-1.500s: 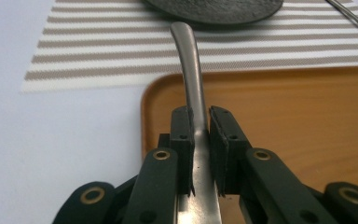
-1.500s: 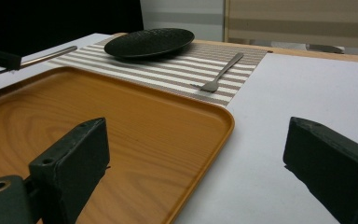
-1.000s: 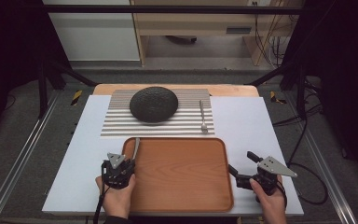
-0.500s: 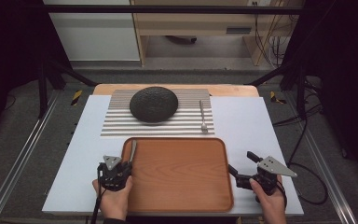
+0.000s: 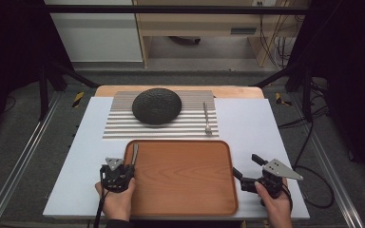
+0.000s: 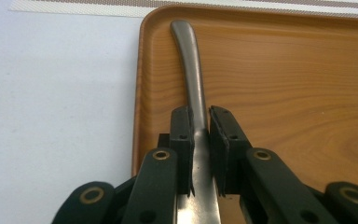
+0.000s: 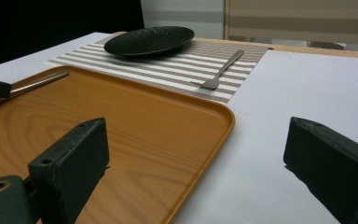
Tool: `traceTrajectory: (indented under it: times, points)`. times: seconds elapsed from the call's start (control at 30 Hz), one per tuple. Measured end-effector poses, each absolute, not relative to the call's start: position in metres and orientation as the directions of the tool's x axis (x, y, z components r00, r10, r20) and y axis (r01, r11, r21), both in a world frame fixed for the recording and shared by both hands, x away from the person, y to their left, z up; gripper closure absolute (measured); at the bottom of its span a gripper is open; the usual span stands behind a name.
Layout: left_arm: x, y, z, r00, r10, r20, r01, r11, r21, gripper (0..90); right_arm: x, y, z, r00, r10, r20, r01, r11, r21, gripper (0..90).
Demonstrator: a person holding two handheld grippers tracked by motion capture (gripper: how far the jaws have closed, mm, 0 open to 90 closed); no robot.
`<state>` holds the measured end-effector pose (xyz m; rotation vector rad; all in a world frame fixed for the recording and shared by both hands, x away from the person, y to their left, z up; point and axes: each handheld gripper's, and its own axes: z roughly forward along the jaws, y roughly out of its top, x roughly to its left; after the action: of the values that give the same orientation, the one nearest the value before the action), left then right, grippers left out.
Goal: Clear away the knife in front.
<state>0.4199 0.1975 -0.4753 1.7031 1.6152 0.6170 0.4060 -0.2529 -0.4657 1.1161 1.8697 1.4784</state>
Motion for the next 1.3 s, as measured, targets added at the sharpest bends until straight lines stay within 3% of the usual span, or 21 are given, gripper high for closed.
traceTrajectory:
  times: [0.07, 0.17, 0.23, 0.37, 0.47, 0.57, 0.6, 0.7, 0.9, 1.3]
  points:
    - [0.419, 0.197, -0.475, 0.11, 0.986, -0.122, 0.64, 0.024, 0.768, 80.8, 0.406, -0.253, -0.466, -0.536, 0.839, 0.099, 0.29, 0.073, 0.954, 6.8]
    - [0.415, 0.199, -0.467, 0.114, 0.985, -0.126, 0.558, 0.042, 0.829, 62.0, 0.406, -0.254, -0.466, -0.532, 0.841, 0.098, 0.286, 0.07, 0.956, 6.8]
    - [0.413, 0.201, -0.463, 0.131, 0.982, -0.139, 0.529, 0.049, 0.847, 57.8, 0.406, -0.254, -0.466, -0.533, 0.841, 0.095, 0.286, 0.073, 0.955, 6.8]
    - [0.413, 0.21, -0.453, 0.185, 0.98, -0.071, 0.461, -0.023, 0.887, 45.6, 0.406, -0.253, -0.466, -0.538, 0.839, 0.081, 0.284, 0.091, 0.954, 6.7]
    - [0.416, 0.216, -0.452, 0.215, 0.973, -0.081, 0.446, -0.024, 0.894, 41.1, 0.407, -0.253, -0.466, -0.538, 0.839, 0.083, 0.284, 0.088, 0.955, 6.6]
    - [0.423, 0.221, -0.453, 0.26, 0.965, -0.039, 0.405, -0.072, 0.912, 36.1, 0.406, -0.252, -0.466, -0.53, 0.844, 0.074, 0.287, 0.097, 0.953, 6.1]
    - [0.429, 0.225, -0.455, 0.282, 0.959, -0.011, 0.382, -0.102, 0.918, 29.5, 0.405, -0.253, -0.466, -0.513, 0.856, 0.069, 0.287, 0.095, 0.953, 5.7]
    - [0.434, 0.23, -0.458, 0.31, 0.949, 0.048, 0.355, -0.162, 0.921, 22.8, 0.405, -0.254, -0.466, -0.492, 0.867, 0.082, 0.289, 0.074, 0.954, 5.7]
    - [0.435, 0.246, -0.463, 0.276, 0.961, -0.016, 0.3, -0.07, 0.951, 20.0, 0.41, -0.252, -0.472, -0.446, 0.89, 0.09, 0.312, 0.061, 0.948, 6.1]
    - [0.424, 0.275, -0.451, 0.229, 0.973, -0.023, 0.25, -0.036, 0.967, 11.7, 0.411, -0.253, -0.472, -0.392, 0.915, 0.098, 0.319, 0.035, 0.947, 6.3]
